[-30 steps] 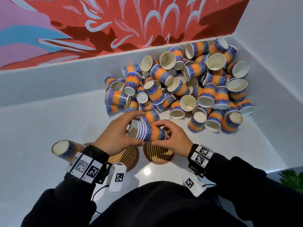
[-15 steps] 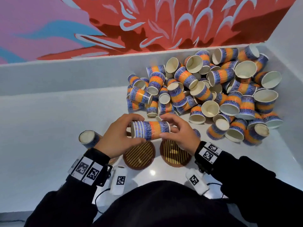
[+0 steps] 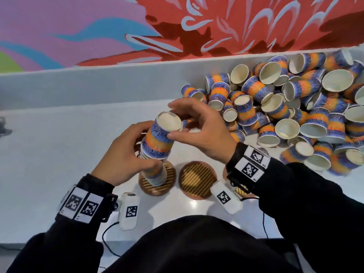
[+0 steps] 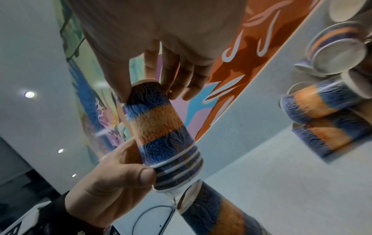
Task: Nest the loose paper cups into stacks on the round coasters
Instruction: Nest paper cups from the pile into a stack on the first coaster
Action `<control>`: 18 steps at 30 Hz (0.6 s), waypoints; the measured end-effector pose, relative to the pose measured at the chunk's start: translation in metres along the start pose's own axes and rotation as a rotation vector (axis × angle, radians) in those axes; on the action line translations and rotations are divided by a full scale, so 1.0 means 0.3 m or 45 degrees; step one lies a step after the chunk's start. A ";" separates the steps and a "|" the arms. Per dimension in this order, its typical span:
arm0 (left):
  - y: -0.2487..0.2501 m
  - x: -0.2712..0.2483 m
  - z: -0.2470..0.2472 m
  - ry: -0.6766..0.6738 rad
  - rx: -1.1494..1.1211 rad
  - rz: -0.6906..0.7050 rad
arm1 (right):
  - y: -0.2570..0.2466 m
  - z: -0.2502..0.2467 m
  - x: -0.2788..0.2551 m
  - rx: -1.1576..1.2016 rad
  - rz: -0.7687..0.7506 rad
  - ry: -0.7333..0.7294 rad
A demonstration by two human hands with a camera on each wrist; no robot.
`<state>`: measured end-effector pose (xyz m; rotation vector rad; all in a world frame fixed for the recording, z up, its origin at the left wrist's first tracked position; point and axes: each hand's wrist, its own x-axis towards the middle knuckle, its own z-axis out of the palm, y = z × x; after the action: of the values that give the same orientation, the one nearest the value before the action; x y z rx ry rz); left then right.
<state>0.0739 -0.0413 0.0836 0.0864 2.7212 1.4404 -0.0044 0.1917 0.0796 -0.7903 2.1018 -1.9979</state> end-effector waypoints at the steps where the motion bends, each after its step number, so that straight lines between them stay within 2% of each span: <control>1: -0.024 -0.006 -0.015 -0.008 0.007 -0.011 | -0.010 0.032 0.009 -0.060 -0.004 -0.022; 6: -0.134 -0.025 -0.054 -0.024 -0.052 -0.013 | -0.023 0.168 0.023 -0.278 -0.017 -0.096; 11: -0.220 -0.030 -0.057 -0.131 -0.094 -0.005 | 0.009 0.230 0.006 -0.395 0.051 -0.125; 15: -0.239 -0.021 -0.085 -0.195 -0.035 0.007 | 0.027 0.231 -0.017 -0.461 0.098 -0.087; 18: -0.201 -0.006 -0.123 -0.175 -0.037 0.078 | 0.035 0.208 -0.035 -0.489 0.105 0.005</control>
<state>0.0715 -0.1058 0.0544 0.2591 2.6081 1.4315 0.0293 0.1407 0.0600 -0.7360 2.5141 -1.5754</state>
